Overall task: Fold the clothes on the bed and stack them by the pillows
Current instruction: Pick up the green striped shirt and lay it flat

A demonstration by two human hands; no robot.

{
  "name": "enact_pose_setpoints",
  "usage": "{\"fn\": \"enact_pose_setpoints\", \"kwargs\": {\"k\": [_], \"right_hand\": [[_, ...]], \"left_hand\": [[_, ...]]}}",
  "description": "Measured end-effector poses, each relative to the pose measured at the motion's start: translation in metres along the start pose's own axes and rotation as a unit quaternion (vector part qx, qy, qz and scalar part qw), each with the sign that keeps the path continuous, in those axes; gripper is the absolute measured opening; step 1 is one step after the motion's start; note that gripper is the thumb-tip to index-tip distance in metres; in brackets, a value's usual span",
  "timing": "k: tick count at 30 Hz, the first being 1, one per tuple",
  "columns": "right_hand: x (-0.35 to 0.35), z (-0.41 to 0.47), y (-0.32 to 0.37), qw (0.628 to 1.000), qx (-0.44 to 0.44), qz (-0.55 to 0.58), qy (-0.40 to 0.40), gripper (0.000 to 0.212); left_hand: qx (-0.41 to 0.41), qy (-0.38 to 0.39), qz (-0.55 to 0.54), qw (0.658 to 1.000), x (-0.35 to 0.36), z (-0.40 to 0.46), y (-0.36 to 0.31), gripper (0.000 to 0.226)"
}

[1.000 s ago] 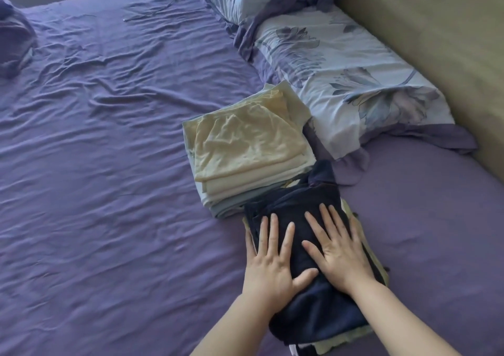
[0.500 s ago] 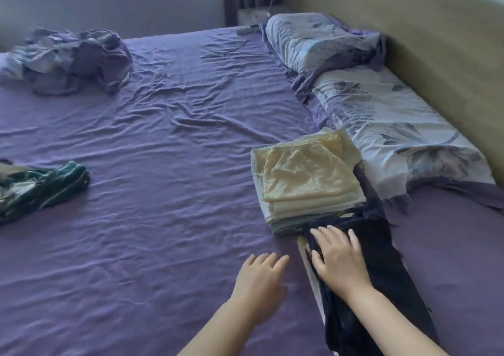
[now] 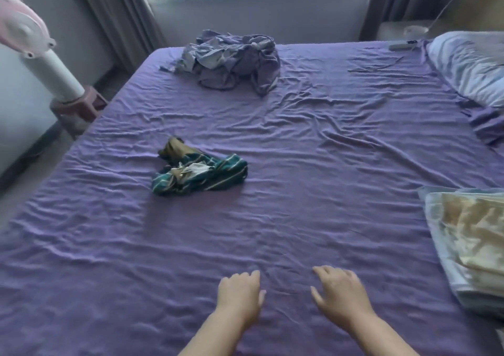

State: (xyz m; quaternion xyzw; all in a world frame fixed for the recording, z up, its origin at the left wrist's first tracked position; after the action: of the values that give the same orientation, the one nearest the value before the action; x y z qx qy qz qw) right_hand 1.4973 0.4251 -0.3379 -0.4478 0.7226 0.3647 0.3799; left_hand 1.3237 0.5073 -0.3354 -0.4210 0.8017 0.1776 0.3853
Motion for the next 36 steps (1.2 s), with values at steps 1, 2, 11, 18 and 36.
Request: {"fn": "enact_pose_setpoints", "kwargs": {"k": [1, 2, 11, 18, 36], "right_hand": [[-0.002, 0.015, 0.021, 1.000, -0.010, -0.006, 0.005, 0.044], [-0.004, 0.030, 0.041, 1.000, -0.020, -0.011, 0.009, 0.043], [-0.042, 0.161, 0.181, 0.995, -0.096, -0.036, -0.002, 0.039], [-0.075, 0.244, 0.219, 0.995, -0.088, -0.051, -0.024, 0.049], [-0.081, 0.289, 0.238, 0.969, -0.100, 0.223, -0.026, 0.038]], "left_hand": [[-0.011, 0.000, -0.002, 1.000, -0.003, 0.004, 0.024, 0.038], [-0.021, -0.001, -0.004, 1.000, -0.007, 0.009, 0.047, 0.038], [-0.095, -0.059, 0.009, 0.994, -0.067, 0.069, 0.213, 0.037], [-0.120, -0.155, -0.056, 0.979, -0.115, 0.132, 0.286, 0.052], [-0.034, -0.200, -0.384, 0.901, -0.125, 0.171, 0.268, 0.039]]}}
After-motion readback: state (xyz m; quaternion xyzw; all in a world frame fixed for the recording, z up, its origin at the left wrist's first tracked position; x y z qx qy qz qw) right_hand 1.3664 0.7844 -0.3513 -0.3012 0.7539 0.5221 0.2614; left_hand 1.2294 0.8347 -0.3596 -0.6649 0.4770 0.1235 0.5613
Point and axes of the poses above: each hand's wrist, its own z-axis towards the middle knuckle, its own x-axis out of the palm, y = z × x, the point moved 6 cm from there along z, towards the middle knuckle, and after that the axes turned 8 degrees about y, right-handed, at the moved point
